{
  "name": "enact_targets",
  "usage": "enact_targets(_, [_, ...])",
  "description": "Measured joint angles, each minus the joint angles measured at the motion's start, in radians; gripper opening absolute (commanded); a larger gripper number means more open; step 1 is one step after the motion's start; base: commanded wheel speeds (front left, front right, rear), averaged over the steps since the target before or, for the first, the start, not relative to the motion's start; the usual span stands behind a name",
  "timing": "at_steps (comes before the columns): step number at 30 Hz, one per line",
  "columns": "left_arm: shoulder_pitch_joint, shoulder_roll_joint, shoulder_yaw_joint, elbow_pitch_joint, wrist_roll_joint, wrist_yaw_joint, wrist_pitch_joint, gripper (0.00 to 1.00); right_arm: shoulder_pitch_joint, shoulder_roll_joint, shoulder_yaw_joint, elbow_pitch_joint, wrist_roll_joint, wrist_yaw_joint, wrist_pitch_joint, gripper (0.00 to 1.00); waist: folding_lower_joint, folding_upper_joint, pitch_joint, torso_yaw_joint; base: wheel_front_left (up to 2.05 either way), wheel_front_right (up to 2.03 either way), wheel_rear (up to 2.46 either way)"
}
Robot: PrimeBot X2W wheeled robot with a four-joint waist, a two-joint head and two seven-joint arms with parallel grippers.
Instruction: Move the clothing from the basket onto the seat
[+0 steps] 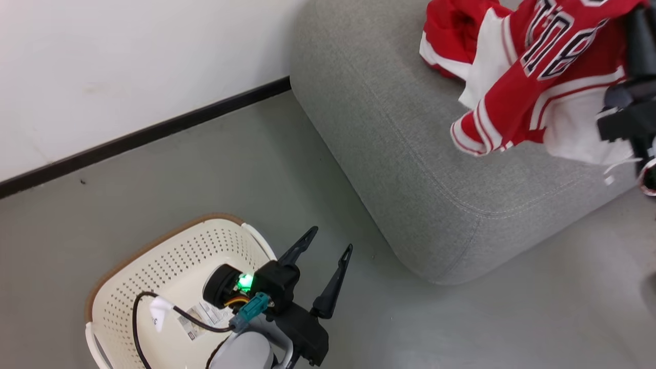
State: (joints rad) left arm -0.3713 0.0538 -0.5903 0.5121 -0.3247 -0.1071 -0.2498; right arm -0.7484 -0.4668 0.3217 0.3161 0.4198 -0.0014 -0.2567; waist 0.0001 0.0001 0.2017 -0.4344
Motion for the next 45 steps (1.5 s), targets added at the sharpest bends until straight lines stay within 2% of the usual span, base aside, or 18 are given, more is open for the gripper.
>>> enact_targets(4, [-0.020,0.004,-0.009,0.000,0.015,-0.001,0.000,1.00,-0.035,-0.028,-0.038,0.012,0.000,-0.017,0.000,0.00,0.0000,0.0000,0.034,0.011,0.00,0.00,0.00])
enact_targets(20, [-0.103,0.029,-0.038,0.003,0.045,-0.009,0.000,1.00,-0.244,-0.148,-0.123,0.116,-0.044,-0.039,0.000,0.00,0.0001,0.0001,0.192,0.076,0.00,0.00,0.00])
enact_targets(29, [-0.134,0.077,-0.062,0.007,0.074,-0.016,0.000,1.00,-0.395,-0.242,-0.164,0.199,-0.072,-0.061,0.028,0.00,0.0001,0.0001,0.276,0.129,0.00,0.00,0.00])
enact_targets(39, [-0.143,0.077,-0.101,0.006,0.081,-0.016,0.000,1.00,-0.450,-0.267,-0.185,0.270,-0.087,-0.070,0.054,0.00,0.0000,0.0001,0.355,0.179,0.00,0.00,0.00])
enact_targets(45, [-0.180,0.075,-0.105,0.006,0.081,-0.017,0.000,1.00,-0.461,-0.249,-0.205,0.364,-0.056,-0.081,0.096,0.00,0.0000,0.0001,0.401,0.210,0.00,0.00,0.00])
